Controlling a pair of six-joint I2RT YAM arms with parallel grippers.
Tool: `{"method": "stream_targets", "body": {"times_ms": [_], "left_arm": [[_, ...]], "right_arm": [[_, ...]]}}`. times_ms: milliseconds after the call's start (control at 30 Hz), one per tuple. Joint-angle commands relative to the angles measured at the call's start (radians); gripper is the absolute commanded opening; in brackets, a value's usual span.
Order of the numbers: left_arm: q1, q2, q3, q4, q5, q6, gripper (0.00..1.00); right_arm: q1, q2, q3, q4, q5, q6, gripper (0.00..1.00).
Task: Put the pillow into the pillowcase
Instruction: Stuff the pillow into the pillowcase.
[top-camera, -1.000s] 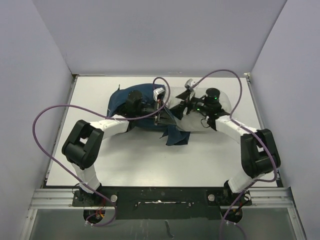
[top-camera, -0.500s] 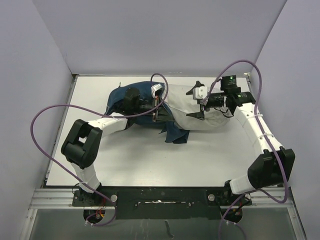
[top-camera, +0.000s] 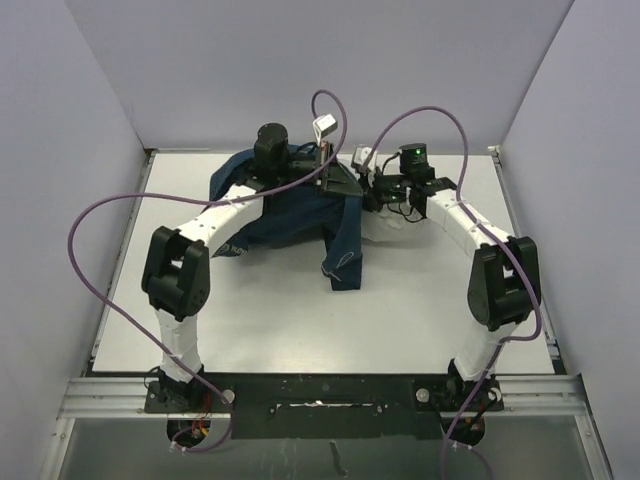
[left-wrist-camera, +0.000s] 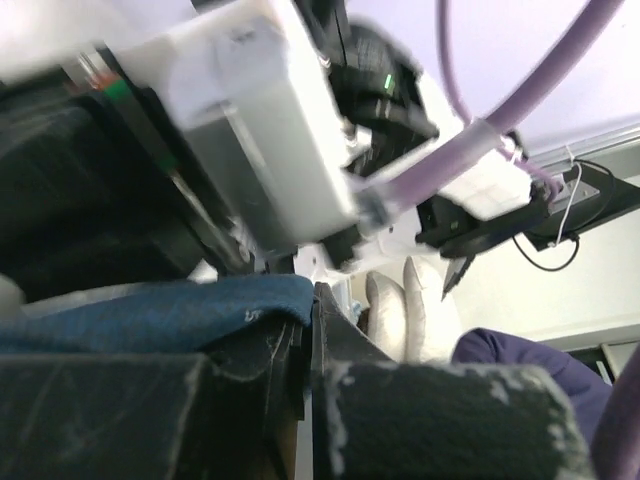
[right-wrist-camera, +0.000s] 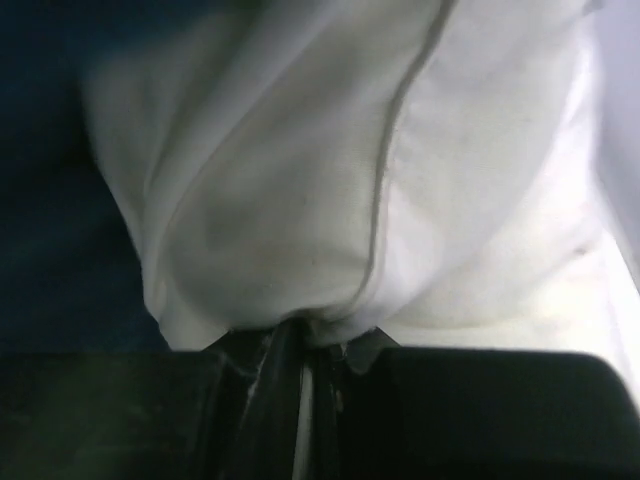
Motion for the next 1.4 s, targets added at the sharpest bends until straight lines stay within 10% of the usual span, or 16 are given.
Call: {"method": "stream_targets", "body": {"times_ms": [0, 100, 233, 533, 767, 967, 1167, 1367], "left_arm": [[-0.023, 0.137, 0.394, -0.015, 0.066, -0.017, 0.0], [-0.059, 0.303, 0.8, -0.072, 0.088, -0.069, 0.0], [-0.103, 0.507, 1.182, -0.074, 0.077, -0.192, 0.0], [-0.179, 0.512, 0.952, -0.145, 0.115, -0.189, 0.0], [-0.157, 0.203, 0.486, -0.623, -0.027, 0.237, 0.0], [-0.149, 0.118, 0.654, -1.341, -0.292, 0.615, 0.0], [-0.167, 0.105, 0.887, -1.478, -0.341, 0.663, 0.0], [-0.169, 0.093, 0.69, -1.385, -0.266, 0.671, 0.0]], "right_arm": [[0.019, -0.11, 0.076, 0.756, -0.247, 0.853, 0.0], [-0.014, -0.147, 0.106, 1.157, -0.215, 1.331, 0.0], [-0.058, -0.262, 0.036, 1.301, -0.159, 1.523, 0.0], [-0.025, -0.589, -0.349, 0.797, 0.165, 1.069, 0.0], [0.086, -0.681, -0.508, 0.7, 0.266, 0.98, 0.0], [0.274, -0.703, -0.51, 0.778, 0.271, 1.015, 0.0], [0.193, -0.581, -0.398, 0.939, 0.474, 0.939, 0.0], [0.327, -0.434, -0.538, 1.012, 0.672, 0.919, 0.0]]}}
